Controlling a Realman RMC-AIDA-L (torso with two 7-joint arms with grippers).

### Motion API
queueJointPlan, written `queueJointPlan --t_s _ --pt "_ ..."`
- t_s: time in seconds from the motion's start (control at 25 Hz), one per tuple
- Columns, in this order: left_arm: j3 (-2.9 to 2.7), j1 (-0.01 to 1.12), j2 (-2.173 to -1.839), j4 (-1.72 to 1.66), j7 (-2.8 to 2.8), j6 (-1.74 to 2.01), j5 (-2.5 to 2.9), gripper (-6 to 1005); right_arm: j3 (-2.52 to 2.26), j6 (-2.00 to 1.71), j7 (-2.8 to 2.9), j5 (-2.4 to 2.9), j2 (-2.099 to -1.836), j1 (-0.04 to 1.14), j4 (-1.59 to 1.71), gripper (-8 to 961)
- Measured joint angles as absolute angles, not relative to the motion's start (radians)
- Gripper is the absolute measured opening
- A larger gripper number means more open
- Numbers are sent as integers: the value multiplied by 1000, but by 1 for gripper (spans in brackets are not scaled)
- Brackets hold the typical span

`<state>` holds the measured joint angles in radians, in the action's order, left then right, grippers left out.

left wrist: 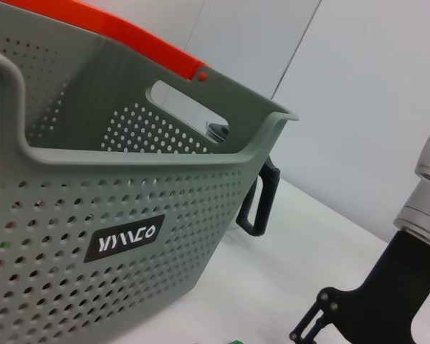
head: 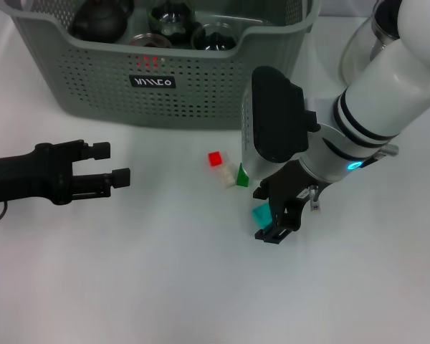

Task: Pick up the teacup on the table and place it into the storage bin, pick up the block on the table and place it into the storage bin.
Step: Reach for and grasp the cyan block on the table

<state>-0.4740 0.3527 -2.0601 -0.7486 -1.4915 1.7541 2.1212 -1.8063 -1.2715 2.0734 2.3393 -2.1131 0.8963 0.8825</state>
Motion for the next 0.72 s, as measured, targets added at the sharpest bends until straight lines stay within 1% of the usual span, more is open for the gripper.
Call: queueJointPlan --t_s 0.72 --pt "-474 355 -2060 -748 -1496 1738 2122 827 -1797 -1325 2109 2345 -2104 887 891 745"
